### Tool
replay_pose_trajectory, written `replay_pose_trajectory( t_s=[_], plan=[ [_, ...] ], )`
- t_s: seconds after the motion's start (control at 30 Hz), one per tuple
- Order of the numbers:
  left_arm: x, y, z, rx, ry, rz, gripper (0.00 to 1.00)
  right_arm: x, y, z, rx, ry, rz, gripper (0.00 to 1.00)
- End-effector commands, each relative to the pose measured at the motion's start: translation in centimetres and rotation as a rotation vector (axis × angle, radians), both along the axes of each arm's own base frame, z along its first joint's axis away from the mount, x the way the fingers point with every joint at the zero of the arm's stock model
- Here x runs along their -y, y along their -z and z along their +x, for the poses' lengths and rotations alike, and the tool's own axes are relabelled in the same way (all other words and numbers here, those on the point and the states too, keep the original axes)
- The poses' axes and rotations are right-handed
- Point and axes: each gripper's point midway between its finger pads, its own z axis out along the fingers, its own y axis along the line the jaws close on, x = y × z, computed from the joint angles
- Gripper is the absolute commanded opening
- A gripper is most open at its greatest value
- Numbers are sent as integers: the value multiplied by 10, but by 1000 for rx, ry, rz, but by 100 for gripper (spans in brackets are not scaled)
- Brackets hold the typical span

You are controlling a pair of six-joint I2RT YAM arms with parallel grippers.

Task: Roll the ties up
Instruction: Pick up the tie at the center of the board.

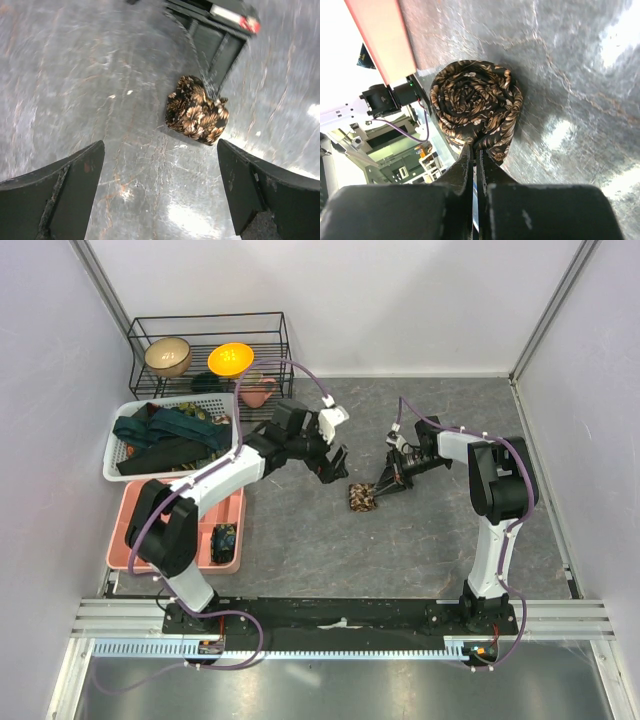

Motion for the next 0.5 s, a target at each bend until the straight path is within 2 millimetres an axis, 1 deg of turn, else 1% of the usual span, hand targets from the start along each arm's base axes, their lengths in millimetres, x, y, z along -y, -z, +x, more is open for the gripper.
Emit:
replay_pose_trajectory(
  t_s=[0.0,0.07,0.1,0.17,0.23,0.27,0.33,0.47],
  plan=[
    [-5,-6,1,-295,-155,-100,99,-6,-29,20,108,8,56,0],
    [-5,-8,-1,-378,-162,-165,99,-7,-31,20,105,11,66,0],
    [-8,-2,-3,-407,-173,-177,99,-7,-32,21,108,12,69,0],
    [-5,2,-9,-479,-168,-211,100,-9,-34,19,106,8,80,0],
    [-4,6,-10,-550,-182,-242,99,-8,-34,19,108,11,79,0],
    [-4,13,-9,-584,-192,-242,100,-8,-35,18,103,9,91,0],
    [-1,11,-11,-644,-178,-287,100,-8,-37,18,105,9,97,0],
    [1,18,-14,-690,-173,-309,99,-10,-46,18,121,7,130,0]
  ],
)
